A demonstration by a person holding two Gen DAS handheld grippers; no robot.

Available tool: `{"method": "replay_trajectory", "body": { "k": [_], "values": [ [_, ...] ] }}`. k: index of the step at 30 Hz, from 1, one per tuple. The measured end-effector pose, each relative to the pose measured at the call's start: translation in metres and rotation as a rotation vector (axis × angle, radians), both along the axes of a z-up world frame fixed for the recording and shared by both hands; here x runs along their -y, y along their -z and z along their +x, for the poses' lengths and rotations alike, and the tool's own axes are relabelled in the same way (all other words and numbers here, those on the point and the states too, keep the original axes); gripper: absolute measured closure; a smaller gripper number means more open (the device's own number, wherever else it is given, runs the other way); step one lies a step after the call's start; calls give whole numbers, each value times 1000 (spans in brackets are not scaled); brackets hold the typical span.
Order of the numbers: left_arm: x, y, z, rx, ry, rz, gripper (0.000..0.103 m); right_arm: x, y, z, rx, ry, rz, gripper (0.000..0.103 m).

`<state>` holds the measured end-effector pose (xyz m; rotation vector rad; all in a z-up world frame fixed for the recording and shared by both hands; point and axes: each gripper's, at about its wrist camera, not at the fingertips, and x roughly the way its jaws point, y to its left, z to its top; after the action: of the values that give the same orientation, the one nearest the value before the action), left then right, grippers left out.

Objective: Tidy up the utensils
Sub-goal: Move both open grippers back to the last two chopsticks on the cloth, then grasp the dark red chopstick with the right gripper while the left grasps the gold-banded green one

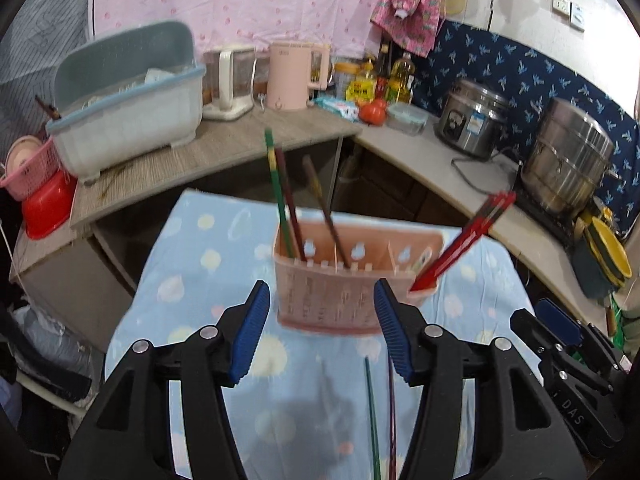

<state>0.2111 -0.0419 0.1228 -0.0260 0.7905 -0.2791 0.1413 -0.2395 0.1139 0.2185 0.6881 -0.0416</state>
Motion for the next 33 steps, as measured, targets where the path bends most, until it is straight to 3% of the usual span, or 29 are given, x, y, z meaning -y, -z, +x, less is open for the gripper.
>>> {"method": "replay_trajectory", "body": {
  "k": [11,17,25,33],
  "values": [
    [-14,81,-52,-157,-14,49,52,-20,82,-55,-195,-17,11,57],
    [-18,120,-80,-237,-23,86,52,-46,113,-77,-257,-63,-25,57],
    [-19,150,-112,-281,-28,134,52,-67,138,-95,-304,-100,-34,59],
    [-17,164,-127,-287,-31,161,52,-78,154,-98,-342,-111,-33,70]
  ]
}}
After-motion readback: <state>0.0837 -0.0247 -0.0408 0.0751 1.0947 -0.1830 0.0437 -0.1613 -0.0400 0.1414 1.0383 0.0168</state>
